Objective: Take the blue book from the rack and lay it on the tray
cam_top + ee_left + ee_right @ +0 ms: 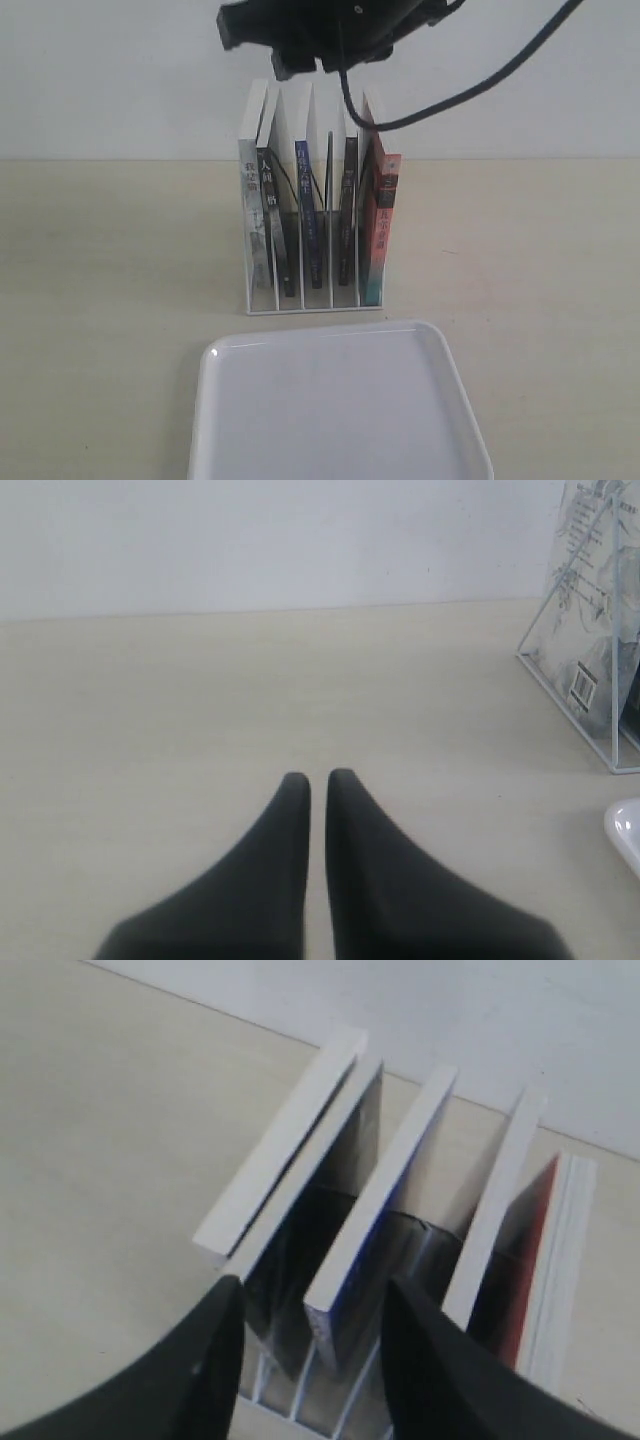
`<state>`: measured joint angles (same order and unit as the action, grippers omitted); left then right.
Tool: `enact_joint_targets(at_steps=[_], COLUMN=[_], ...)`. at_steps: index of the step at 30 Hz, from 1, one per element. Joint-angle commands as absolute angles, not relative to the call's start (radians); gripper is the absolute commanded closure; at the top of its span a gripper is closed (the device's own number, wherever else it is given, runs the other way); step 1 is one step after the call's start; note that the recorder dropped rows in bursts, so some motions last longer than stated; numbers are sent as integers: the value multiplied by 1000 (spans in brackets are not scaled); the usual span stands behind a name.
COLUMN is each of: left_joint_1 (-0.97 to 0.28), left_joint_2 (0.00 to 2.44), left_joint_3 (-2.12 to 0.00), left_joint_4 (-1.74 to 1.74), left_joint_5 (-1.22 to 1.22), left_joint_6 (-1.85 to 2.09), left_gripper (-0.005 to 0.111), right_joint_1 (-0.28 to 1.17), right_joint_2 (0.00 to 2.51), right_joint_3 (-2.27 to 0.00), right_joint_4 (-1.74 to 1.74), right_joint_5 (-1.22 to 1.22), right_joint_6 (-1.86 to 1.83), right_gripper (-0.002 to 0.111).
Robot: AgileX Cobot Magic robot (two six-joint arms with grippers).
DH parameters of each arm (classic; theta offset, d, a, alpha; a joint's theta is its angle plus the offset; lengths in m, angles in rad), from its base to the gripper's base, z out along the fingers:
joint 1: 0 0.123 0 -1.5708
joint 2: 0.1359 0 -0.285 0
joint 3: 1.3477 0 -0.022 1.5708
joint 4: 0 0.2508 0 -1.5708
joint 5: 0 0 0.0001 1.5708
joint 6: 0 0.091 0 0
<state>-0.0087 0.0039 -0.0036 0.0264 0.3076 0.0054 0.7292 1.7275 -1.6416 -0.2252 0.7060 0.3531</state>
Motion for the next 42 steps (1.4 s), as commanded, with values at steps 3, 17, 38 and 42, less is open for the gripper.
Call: enact_joint_targets(at_steps=[3, 17, 38, 42], left_joint_1=[-10, -10, -10, -10], left_joint_2=[0, 0, 0, 0], left_joint_3=[0, 0, 0, 0], left_joint_4=[19, 19, 19, 19], left_joint_5=[302, 302, 302, 302], left_joint_6=[9, 9, 9, 9], left_gripper=[102, 102, 102, 102], right_joint_1=[716, 657, 657, 657], right_joint_2=[1759, 1892, 1927, 1925], right_joint_3=[-1648, -1648, -1648, -1648], right_joint_4=[-435, -380, -442, -448], right_joint_5=[705, 649, 636, 632], right_joint_6=[535, 566, 598, 637], right_gripper=[92, 65, 99, 99])
